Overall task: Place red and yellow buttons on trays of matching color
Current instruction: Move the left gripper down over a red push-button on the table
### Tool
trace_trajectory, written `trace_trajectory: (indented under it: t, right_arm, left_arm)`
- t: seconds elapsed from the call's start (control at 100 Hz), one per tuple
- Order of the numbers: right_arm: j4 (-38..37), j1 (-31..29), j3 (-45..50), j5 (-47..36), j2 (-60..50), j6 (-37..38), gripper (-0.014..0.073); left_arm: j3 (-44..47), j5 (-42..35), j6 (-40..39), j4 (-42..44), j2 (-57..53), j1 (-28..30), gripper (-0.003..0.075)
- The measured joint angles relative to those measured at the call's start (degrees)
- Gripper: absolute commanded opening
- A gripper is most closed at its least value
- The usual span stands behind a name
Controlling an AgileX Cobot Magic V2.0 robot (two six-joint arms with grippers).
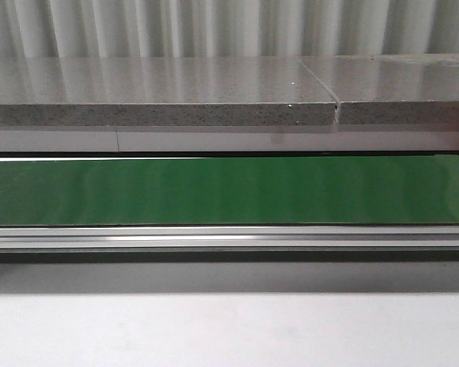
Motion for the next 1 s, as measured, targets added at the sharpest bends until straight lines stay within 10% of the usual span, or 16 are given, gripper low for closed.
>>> trace_trajectory:
  t: [0.12, 0.39, 1.0]
  right_arm:
    - [0.0, 0.0, 0.0, 0.0, 0.0, 0.0, -0.0068]
    - [0.0, 0.0, 0.0, 0.0, 0.0, 0.0, -0.0068]
    - [0.0, 0.0, 0.0, 0.0, 0.0, 0.0, -0.0068]
  left_arm:
    - [0.0, 1.0, 0.0, -0.1, 0.0, 0.0, 0.0084]
    - [0.0, 2.3, -4.1, -2.1, 0.0, 0.0, 0.0680]
    - [6.9, -1.7, -29.7, 14.5, 10.1, 0.4, 0.0638]
